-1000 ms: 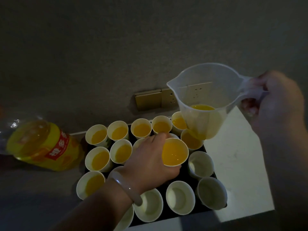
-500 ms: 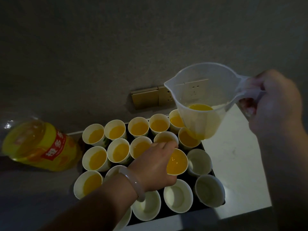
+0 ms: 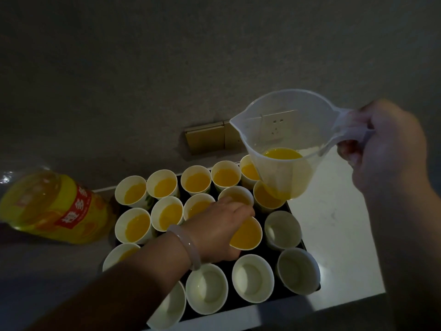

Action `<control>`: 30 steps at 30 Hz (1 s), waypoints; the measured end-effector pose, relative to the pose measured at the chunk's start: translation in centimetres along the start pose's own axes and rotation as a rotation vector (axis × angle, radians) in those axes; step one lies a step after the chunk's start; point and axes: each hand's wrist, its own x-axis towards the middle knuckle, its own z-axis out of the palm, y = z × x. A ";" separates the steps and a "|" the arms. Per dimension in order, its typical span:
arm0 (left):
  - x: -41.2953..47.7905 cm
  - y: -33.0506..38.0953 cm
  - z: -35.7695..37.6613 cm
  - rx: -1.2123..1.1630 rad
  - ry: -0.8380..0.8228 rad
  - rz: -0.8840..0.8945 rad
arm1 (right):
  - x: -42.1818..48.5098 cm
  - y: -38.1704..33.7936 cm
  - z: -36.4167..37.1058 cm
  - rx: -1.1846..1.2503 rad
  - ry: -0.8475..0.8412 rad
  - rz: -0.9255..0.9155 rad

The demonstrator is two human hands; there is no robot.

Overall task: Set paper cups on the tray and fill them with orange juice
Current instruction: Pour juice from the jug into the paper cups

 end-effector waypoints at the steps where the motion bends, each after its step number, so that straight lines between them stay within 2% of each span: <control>1: 0.1 -0.1 0.0 0.021 -0.007 0.017 | -0.1 0.0 0.0 -0.022 0.000 -0.009; 14: 0.6 -0.2 0.6 0.279 -0.033 0.111 | -0.4 0.0 0.0 -0.044 -0.018 0.029; 30: -0.1 -0.1 0.7 0.255 -0.034 0.055 | -1.4 0.0 0.7 0.020 -0.039 0.068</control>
